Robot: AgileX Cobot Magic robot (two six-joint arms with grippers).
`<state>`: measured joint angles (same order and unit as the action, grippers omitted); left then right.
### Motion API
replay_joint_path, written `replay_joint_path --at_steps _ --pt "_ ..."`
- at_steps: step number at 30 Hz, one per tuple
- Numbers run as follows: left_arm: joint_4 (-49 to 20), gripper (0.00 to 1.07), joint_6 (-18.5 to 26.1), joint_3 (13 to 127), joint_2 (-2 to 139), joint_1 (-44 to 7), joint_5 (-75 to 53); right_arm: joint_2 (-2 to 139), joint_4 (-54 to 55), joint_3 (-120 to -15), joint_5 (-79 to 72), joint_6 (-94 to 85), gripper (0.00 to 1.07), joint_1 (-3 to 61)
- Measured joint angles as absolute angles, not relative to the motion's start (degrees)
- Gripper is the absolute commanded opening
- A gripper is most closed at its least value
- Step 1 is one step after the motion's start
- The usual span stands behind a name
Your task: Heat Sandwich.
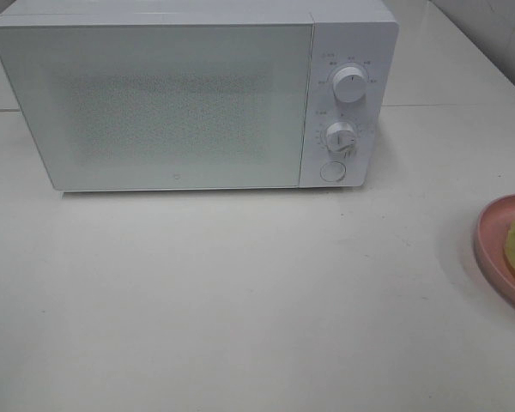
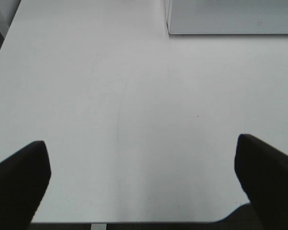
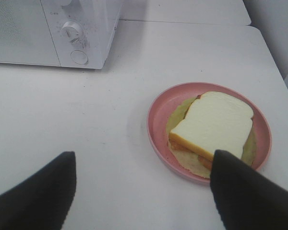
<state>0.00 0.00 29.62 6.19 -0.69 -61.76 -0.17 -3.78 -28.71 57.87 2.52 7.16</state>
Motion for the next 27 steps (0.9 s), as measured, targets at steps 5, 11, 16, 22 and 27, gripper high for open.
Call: replay_joint_path --at_steps 5,11,16,22,27 --pt "0.0 1.00 0.0 29.6 2.2 -0.7 -61.8 -0.2 -3.8 -28.7 57.9 2.5 0.75 7.2" --pt "0.6 1.00 0.0 29.6 -0.2 -0.7 -61.7 -0.2 -3.8 -28.7 57.9 2.5 0.75 7.2" --pt "0.8 1.00 0.0 29.6 -0.2 -0.7 -61.7 -0.2 -3.8 -28.7 57.9 2.5 0.75 7.2" --pt "0.8 1.00 0.0 29.6 -0.2 -0.7 -61.7 -0.2 -3.8 -28.7 57.9 2.5 0.75 7.2" --pt "0.8 1.00 0.0 29.6 -0.2 -0.7 -61.7 -0.2 -3.8 -28.7 57.9 2.5 0.75 7.2"
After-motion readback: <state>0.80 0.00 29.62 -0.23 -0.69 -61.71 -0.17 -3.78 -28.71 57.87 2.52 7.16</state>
